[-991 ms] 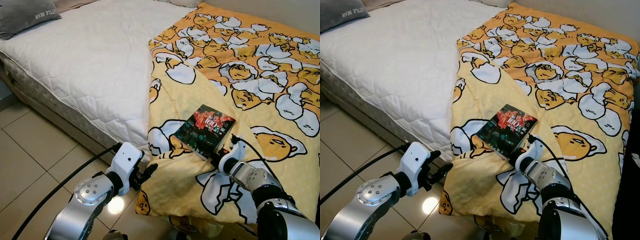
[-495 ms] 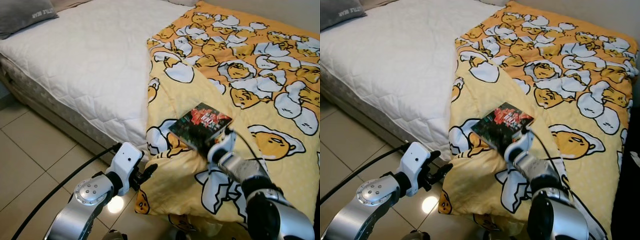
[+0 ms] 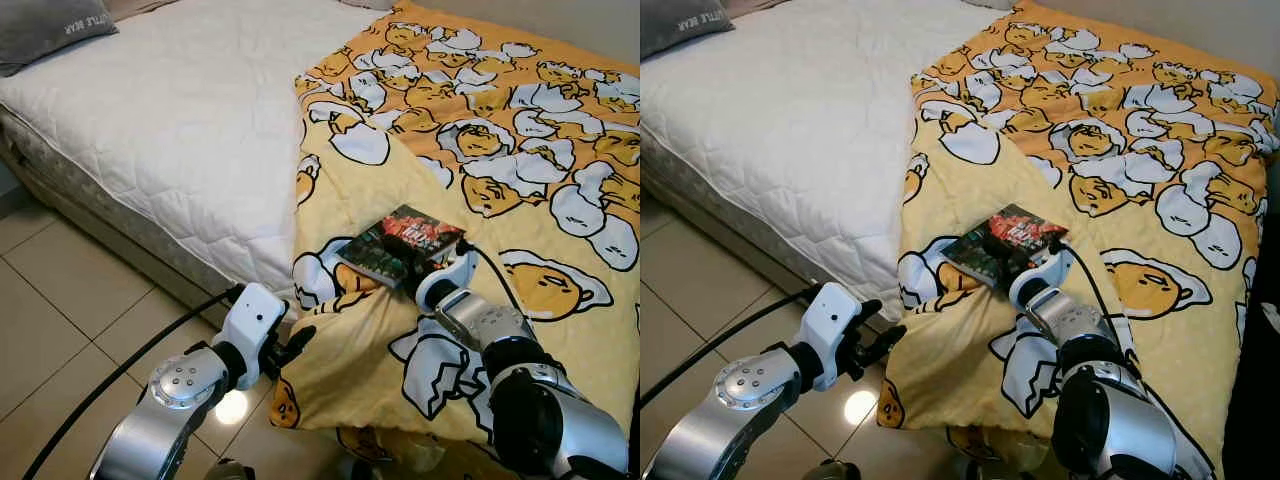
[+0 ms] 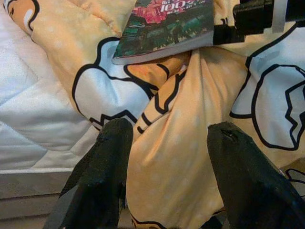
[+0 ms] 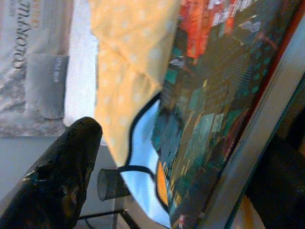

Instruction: Clean up the room

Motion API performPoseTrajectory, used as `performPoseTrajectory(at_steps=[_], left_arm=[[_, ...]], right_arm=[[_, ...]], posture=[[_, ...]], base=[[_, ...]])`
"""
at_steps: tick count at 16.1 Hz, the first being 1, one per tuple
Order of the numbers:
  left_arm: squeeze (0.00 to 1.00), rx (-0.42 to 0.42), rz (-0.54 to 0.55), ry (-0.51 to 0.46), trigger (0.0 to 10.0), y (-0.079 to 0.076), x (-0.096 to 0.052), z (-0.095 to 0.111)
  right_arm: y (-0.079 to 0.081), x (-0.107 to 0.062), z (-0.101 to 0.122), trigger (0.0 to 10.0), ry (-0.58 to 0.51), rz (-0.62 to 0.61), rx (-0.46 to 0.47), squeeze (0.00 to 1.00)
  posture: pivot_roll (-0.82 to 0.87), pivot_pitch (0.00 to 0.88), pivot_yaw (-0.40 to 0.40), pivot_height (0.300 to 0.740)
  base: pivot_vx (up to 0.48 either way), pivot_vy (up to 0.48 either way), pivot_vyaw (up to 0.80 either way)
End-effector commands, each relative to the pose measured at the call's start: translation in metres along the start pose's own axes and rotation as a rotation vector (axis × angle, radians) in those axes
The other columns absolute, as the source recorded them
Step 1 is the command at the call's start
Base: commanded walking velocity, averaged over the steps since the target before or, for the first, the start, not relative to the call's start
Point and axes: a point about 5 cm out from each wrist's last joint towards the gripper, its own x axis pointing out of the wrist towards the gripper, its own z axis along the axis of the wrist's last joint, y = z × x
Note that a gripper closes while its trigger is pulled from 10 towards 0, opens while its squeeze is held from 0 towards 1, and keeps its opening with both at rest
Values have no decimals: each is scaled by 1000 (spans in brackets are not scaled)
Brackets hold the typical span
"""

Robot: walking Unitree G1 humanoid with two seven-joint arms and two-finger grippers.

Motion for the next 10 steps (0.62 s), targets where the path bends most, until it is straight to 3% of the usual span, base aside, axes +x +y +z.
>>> performPoseTrajectory(at_steps=[1, 3, 7, 10], left_arm=[[20, 11, -5, 15, 10000, -2, -2, -3], [20, 12, -3, 17, 10000, -1, -3, -2], [24, 24, 2, 21, 10000, 2, -2, -3], [20, 25, 1, 21, 10000, 2, -1, -3]], right_arm=[[-1, -1, 4, 10000, -35, -17, 3, 0], [4, 1, 5, 10000, -33, 7, -12, 0], [24, -2, 25, 10000, -8, 78, -132, 0], [27, -8, 32, 10000, 30, 93, -181, 0]], posture=[[-36, 111, -47, 740], [-36, 108, -45, 740], [-41, 93, -37, 740], [-49, 88, -36, 740]], base=[[0, 0, 0], [0, 0, 0], [0, 0, 0], [0, 0, 0]])
